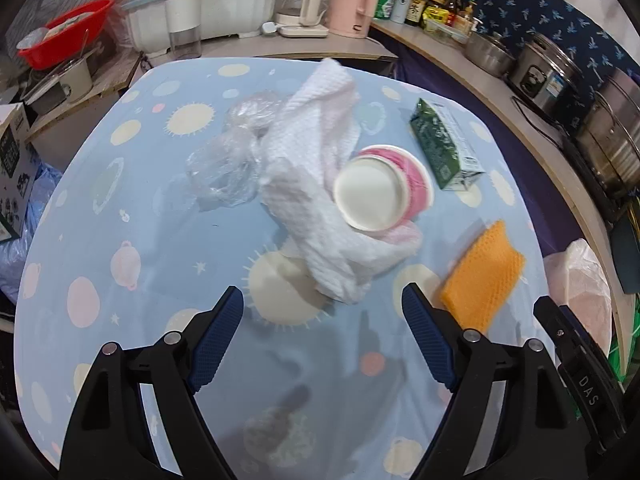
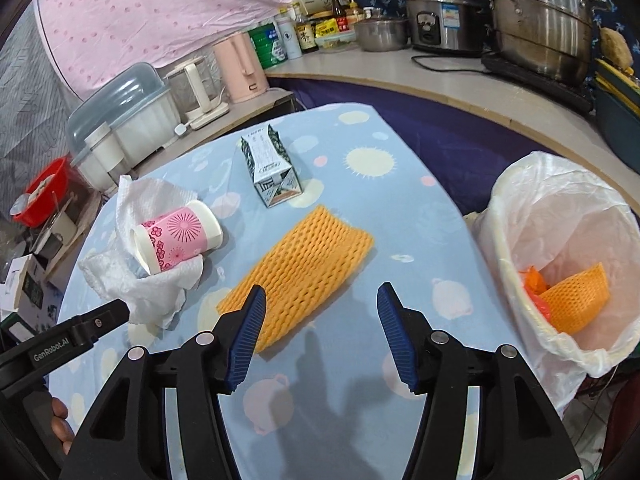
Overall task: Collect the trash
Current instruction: 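Move both open grippers back over the trash on the table, then grasp the second orange foam sleeve with the right gripper while the left gripper grasps the white tissue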
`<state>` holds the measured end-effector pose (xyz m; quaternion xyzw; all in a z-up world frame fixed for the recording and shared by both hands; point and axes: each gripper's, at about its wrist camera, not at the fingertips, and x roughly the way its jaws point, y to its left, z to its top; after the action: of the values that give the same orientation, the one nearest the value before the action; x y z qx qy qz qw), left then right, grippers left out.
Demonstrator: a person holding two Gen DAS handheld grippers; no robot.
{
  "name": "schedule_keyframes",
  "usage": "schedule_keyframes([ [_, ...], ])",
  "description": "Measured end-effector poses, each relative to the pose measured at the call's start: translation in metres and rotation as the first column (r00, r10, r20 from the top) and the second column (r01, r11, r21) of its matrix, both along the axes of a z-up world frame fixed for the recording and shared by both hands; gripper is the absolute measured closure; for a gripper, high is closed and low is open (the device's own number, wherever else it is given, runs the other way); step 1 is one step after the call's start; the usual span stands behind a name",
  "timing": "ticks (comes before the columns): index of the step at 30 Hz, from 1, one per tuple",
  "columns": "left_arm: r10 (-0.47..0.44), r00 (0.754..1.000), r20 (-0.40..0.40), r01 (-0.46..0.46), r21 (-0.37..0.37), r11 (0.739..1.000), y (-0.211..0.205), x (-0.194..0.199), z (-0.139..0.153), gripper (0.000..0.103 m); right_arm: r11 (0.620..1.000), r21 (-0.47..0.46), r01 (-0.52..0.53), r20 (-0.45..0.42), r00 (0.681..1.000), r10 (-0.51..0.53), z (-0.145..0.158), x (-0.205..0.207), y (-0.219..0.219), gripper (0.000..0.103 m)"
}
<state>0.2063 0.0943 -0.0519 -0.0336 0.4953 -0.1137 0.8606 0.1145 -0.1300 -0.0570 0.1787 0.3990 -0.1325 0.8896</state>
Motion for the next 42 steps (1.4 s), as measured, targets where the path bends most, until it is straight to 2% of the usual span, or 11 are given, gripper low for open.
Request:
schedule_keyframes([
  [12, 0.019, 0.999, -0.030, -0.020, -0.027, 0.999, 0.010, 0.032, -0.015, 0.025, 1.000, 0.019, -0.011, -0.076, 0.997, 0.012, -0.035, 0.043, 0.005, 0.046],
  [21, 0.006, 0.999, -0.035, -0.008, -0.057, 0.998, 0.006, 0.048, -0.022, 0.027, 0.999, 0.032, -0.021, -0.096, 0.995, 0.024, -0.050, 0.058, 0.006, 0.047],
  [24, -0.012, 0.999, -0.044, 0.009, -0.064, 0.998, 0.003, 0.051, -0.026, 0.040, 0.999, 0.034, -0.029, -0.093, 0.995, 0.032, -0.051, 0.060, 0.005, 0.050],
  [26, -0.022, 0.998, -0.063, 0.018, -0.072, 0.997, 0.002, 0.053, -0.029, 0.050, 0.999, 0.037, -0.040, -0.088, 0.995, 0.043, -0.051, 0.061, 0.007, 0.058],
  [28, -0.034, 0.996, -0.084, 0.028, -0.077, 0.997, 0.001, 0.055, -0.034, 0.072, 0.998, 0.034, -0.050, -0.085, 0.995, 0.052, -0.050, 0.062, 0.009, 0.063],
  [31, -0.041, 0.994, -0.097, 0.034, -0.080, 0.996, 0.000, 0.054, -0.036, 0.089, 0.997, 0.034, -0.066, -0.077, 0.995, 0.069, -0.048, 0.061, 0.012, 0.074],
  [32, -0.041, 0.995, -0.092, 0.034, -0.077, 0.996, 0.001, 0.053, -0.035, 0.091, 0.997, 0.034, -0.070, -0.076, 0.994, 0.073, -0.048, 0.062, 0.012, 0.079],
  [37, -0.042, 0.996, -0.074, 0.036, -0.081, 0.996, 0.004, 0.045, -0.028, 0.096, 0.996, 0.037, -0.081, -0.061, 0.995, 0.083, -0.040, 0.057, 0.015, 0.089],
  [42, -0.046, 0.998, -0.048, 0.042, -0.088, 0.995, 0.010, 0.032, -0.015, 0.096, 0.995, 0.033, -0.090, -0.030, 0.995, 0.091, -0.025, 0.045, 0.019, 0.090],
])
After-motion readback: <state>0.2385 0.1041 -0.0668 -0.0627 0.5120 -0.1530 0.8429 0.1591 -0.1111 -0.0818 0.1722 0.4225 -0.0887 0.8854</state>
